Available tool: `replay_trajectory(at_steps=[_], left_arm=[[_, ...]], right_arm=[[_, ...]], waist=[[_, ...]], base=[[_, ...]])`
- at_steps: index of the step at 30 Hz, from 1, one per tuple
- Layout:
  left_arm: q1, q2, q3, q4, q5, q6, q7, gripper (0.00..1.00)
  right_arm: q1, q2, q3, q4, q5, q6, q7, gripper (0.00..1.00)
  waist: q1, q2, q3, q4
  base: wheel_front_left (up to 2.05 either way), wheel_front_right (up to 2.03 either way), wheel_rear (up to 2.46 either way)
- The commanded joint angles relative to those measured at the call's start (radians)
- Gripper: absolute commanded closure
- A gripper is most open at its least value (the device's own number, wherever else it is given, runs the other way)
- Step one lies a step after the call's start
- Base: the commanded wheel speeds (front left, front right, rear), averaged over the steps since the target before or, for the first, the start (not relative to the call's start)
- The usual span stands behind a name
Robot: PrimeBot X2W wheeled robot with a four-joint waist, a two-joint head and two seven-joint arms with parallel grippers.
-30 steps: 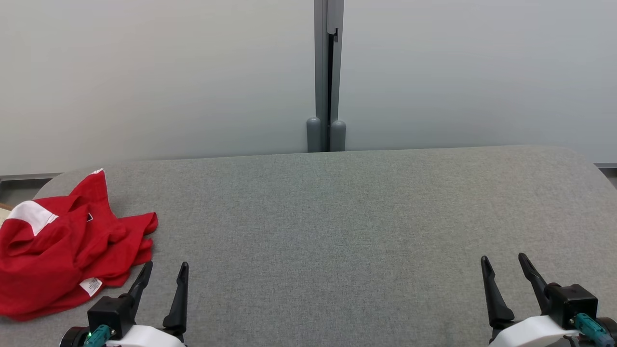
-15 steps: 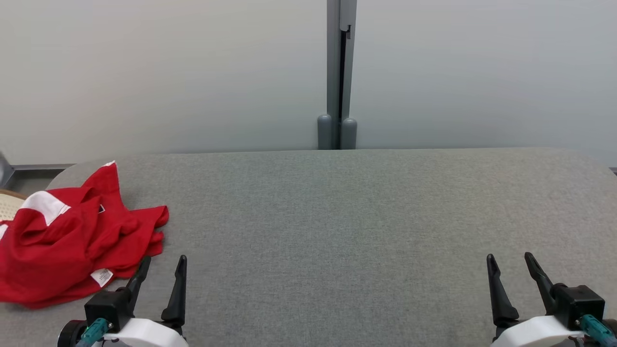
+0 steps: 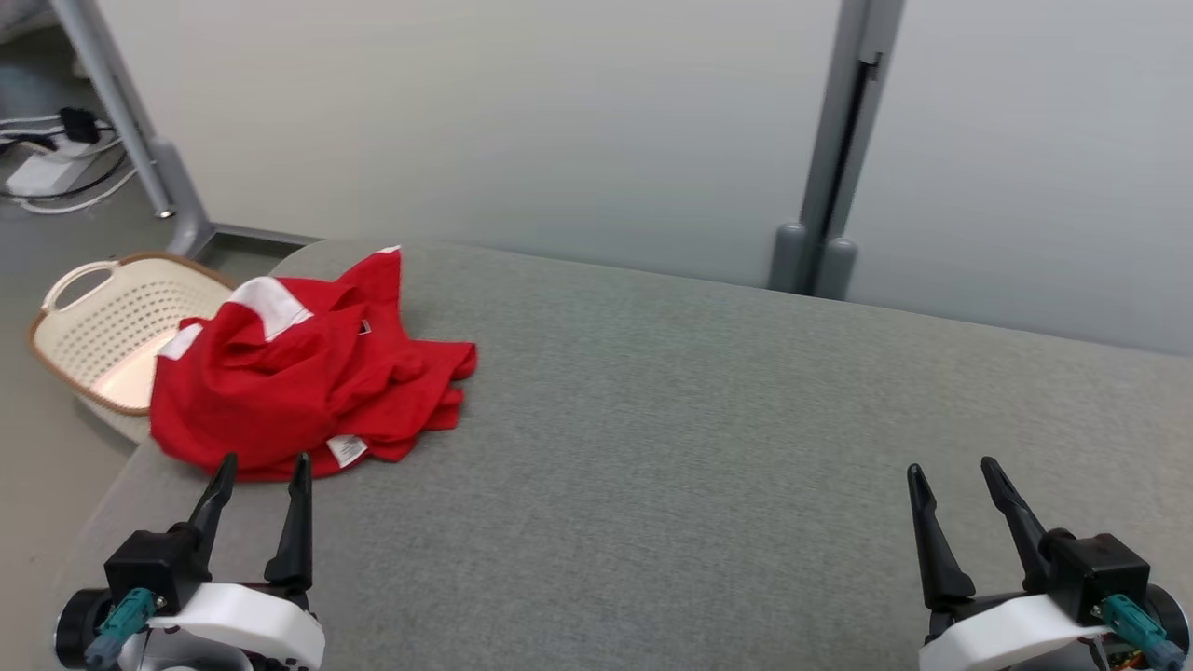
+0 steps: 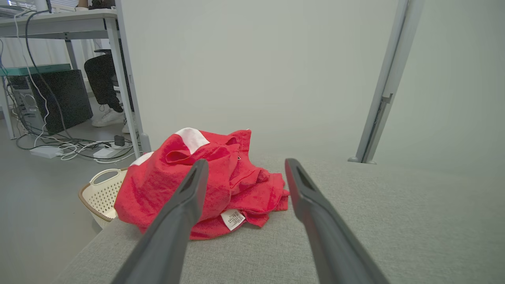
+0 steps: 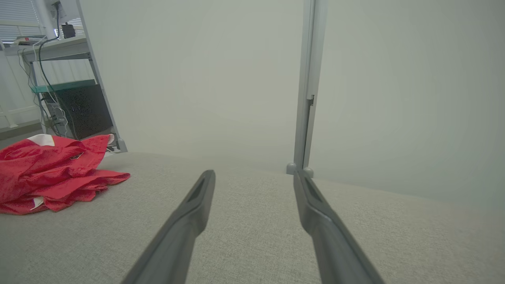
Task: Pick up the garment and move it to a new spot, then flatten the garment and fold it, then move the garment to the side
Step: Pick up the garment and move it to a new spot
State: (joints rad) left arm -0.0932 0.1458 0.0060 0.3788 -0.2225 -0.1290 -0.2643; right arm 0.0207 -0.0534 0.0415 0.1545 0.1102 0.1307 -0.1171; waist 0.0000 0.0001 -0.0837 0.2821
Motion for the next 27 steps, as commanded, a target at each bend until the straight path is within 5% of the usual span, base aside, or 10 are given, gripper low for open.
replay_trajectory(at_steps=[1, 7, 27], left_arm=[[-0.013, 0.010, 0.011, -0.007, -0.001, 0.004, 0.000, 0.00], [0.003, 0.010, 0.054, -0.014, -0.027, 0.009, 0.000, 0.00], [-0.006, -0.013, 0.095, -0.054, -0.005, 0.005, 0.000, 0.00]], right_arm=[[-0.007, -0.002, 0.004, -0.007, -0.005, 0.000, 0.001, 0.00], [-0.022, 0.001, 0.023, -0.025, -0.002, 0.000, 0.008, 0.00], [-0.074, 0.001, 0.046, 0.006, 0.000, 0.000, 0.011, 0.00]], waist=[[0.0000, -0.0001, 0.010, 0.097], [0.0000, -0.0001, 0.023, 0.193], [0.0000, -0.0001, 0.058, 0.217]], base=[[0.00, 0.00, 0.00], [0.00, 0.00, 0.00], [0.00, 0.00, 0.00]])
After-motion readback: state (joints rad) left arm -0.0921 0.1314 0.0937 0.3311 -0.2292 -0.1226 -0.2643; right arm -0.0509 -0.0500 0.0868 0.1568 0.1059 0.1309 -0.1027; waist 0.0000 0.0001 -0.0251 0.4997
